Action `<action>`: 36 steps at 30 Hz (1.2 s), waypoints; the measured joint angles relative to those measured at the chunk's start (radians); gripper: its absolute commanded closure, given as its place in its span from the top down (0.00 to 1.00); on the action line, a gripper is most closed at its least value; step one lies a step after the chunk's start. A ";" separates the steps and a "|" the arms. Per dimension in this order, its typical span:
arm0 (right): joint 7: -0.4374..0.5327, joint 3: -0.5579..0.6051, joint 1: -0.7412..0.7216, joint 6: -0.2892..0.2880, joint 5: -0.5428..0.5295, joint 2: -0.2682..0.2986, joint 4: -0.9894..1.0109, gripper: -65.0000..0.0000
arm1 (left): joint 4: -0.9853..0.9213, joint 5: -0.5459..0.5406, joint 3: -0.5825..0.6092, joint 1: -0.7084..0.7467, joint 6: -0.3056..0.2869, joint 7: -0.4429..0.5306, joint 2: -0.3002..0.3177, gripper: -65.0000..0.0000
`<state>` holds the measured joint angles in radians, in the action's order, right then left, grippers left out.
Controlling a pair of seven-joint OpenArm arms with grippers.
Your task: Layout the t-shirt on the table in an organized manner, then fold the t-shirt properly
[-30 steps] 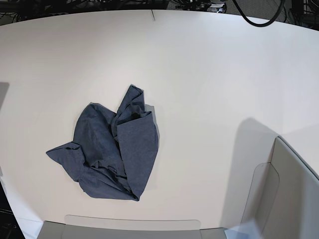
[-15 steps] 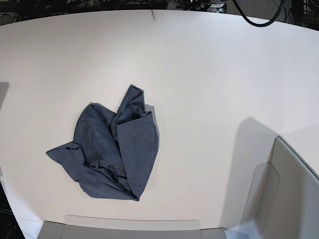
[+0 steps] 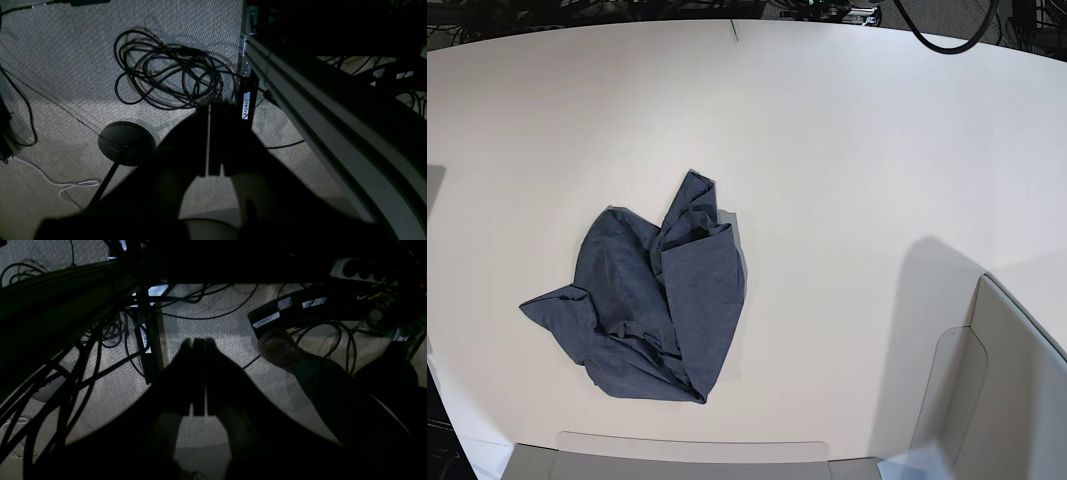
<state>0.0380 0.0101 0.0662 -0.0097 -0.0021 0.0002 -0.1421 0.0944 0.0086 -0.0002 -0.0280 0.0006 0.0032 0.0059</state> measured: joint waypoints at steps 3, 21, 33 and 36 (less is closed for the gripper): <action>0.000 0.000 0.000 0.000 0.000 0.000 0.000 0.01 | 0.000 0.000 0.000 0.000 0.000 0.000 0.000 0.00; -0.019 0.006 0.541 0.006 0.005 0.109 -0.741 0.00 | 0.582 -0.011 -0.007 0.415 -0.002 -0.026 0.057 0.00; -0.024 -0.032 0.945 0.008 0.002 0.279 -1.424 0.00 | 1.361 -0.013 -0.008 0.868 -0.006 -0.236 0.139 0.00; -0.031 -0.109 1.025 0.008 0.003 0.281 -1.564 0.00 | 1.576 -0.014 -0.007 0.965 -0.009 -0.286 0.148 0.00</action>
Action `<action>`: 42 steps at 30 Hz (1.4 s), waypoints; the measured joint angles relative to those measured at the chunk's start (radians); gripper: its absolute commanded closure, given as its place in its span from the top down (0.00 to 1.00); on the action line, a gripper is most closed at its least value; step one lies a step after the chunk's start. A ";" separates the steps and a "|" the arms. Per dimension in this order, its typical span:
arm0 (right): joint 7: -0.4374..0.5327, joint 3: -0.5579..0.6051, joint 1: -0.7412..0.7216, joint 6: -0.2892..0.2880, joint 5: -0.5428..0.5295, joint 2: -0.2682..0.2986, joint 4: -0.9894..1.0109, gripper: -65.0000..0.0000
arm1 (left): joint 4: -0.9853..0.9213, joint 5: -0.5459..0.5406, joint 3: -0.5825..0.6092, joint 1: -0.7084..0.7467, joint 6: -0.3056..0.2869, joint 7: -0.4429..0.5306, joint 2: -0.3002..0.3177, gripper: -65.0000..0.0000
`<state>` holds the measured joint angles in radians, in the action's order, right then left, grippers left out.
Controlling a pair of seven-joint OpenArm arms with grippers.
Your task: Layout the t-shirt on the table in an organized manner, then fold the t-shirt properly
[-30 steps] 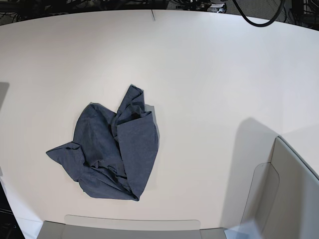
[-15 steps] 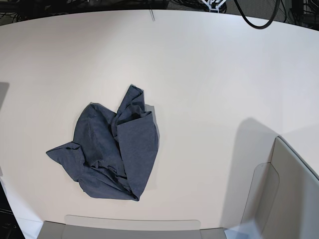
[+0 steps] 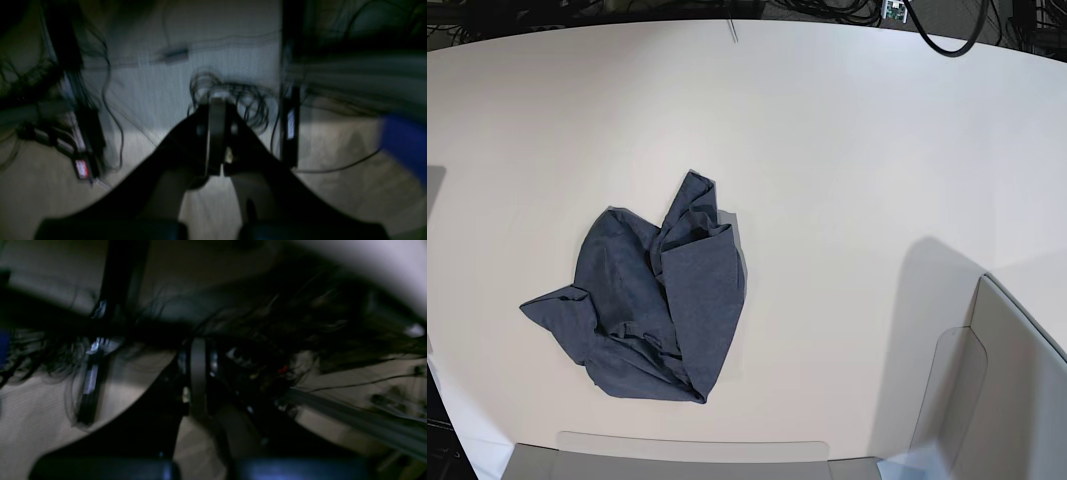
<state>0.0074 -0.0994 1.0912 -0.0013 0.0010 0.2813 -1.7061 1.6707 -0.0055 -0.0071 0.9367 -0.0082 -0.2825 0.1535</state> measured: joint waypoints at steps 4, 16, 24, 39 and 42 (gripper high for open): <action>-0.004 -0.088 0.066 0.005 -0.006 0.001 -0.177 0.00 | 0.278 -0.002 0.004 0.105 -0.002 -0.053 0.047 0.00; 0.002 -0.138 -0.166 -0.003 -0.004 -0.236 -0.306 0.01 | 0.405 0.003 0.195 -0.186 0.008 -0.069 0.274 0.00; -0.357 -0.143 -0.530 0.005 -0.004 -0.325 -0.303 0.01 | 0.399 -0.153 0.421 -0.448 -0.178 -0.166 0.335 0.10; -0.787 -0.132 -1.216 -0.007 -0.019 -0.241 -0.139 0.36 | 0.370 -0.219 0.360 -0.818 -0.274 -0.503 0.123 0.23; -0.784 -0.124 -1.329 0.006 -0.001 -0.237 0.006 0.37 | 0.343 -0.224 0.335 -0.858 -0.276 -0.499 0.095 0.23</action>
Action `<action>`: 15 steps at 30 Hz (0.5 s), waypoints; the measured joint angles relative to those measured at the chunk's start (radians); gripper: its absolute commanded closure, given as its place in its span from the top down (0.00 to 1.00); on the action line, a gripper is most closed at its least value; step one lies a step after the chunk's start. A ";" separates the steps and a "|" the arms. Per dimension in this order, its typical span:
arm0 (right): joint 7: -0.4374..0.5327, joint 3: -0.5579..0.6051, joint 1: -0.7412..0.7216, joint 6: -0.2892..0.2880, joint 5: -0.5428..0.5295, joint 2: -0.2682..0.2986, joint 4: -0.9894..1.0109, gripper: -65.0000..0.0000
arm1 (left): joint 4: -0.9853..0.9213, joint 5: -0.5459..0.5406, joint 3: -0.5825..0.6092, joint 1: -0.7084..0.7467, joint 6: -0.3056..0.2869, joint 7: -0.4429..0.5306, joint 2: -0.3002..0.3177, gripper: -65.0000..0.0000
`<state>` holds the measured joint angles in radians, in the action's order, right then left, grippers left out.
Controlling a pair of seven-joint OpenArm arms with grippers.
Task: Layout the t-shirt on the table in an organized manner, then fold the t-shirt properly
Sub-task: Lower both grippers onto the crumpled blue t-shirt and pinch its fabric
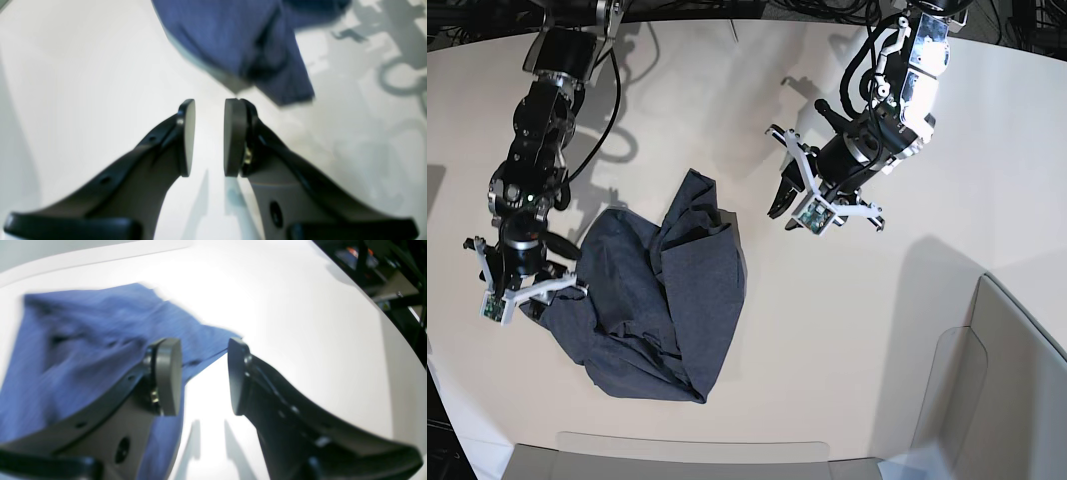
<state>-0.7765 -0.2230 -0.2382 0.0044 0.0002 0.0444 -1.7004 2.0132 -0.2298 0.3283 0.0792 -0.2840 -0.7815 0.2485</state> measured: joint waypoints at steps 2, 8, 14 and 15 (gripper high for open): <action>0.005 0.045 -0.060 -0.003 -0.004 0.007 0.091 0.37 | -0.022 0.006 -0.010 -0.006 0.008 -0.004 -0.008 0.23; 0.064 0.228 -0.120 -0.008 -0.036 0.003 0.233 0.37 | -0.069 0.005 -0.008 -0.001 0.002 -0.008 -0.031 0.23; 0.084 0.321 -0.114 -0.018 -0.043 -0.006 0.251 0.37 | -0.072 0.005 -0.008 -0.001 0.002 -0.008 -0.024 0.23; 0.095 0.319 -0.111 -0.015 -0.042 -0.006 0.266 0.37 | -0.072 0.005 -0.008 -0.001 0.002 -0.008 -0.024 0.23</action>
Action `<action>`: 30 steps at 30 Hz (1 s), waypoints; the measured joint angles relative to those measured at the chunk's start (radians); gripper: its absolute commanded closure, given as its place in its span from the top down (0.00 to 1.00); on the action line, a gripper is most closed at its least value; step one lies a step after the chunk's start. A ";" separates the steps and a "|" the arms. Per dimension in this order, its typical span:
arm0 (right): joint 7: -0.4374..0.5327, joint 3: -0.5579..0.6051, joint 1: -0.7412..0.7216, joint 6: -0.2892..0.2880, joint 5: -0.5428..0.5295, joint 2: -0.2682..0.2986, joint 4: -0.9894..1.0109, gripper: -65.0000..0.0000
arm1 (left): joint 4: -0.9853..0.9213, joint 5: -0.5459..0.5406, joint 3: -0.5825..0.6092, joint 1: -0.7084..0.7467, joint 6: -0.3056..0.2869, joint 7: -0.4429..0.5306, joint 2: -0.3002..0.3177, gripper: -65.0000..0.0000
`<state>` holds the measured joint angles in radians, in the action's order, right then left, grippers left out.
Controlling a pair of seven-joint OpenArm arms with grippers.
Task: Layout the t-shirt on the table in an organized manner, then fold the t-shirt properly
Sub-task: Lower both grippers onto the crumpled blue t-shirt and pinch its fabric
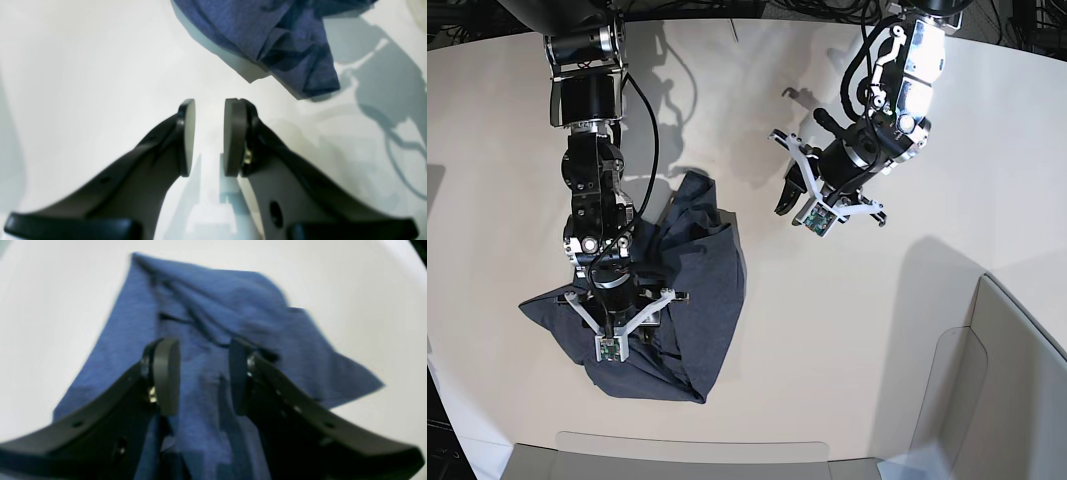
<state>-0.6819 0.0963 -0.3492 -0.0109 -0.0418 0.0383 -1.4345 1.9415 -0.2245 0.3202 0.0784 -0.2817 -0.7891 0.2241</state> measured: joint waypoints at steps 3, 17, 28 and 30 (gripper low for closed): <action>-0.005 -0.008 0.011 0.007 0.006 0.008 0.065 0.37 | -0.003 0.000 0.000 0.004 0.000 0.000 0.000 0.23; 0.024 -0.007 0.086 0.008 0.002 0.011 0.087 0.00 | -0.048 0.001 0.000 0.008 -0.003 0.003 0.001 0.23; -0.070 -0.006 0.327 0.005 0.008 0.114 -0.508 0.00 | -0.122 0.003 0.000 0.003 -0.003 0.004 0.000 0.23; -0.066 -0.006 0.372 0.004 0.006 0.142 -0.568 0.00 | -0.122 0.003 0.000 0.002 -0.003 0.003 0.000 0.23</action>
<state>-0.7483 0.0906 0.0227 -0.0067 -0.0360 0.1802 -2.0022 1.8198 -0.2211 0.3202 0.0803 -0.2848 -0.7856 0.2241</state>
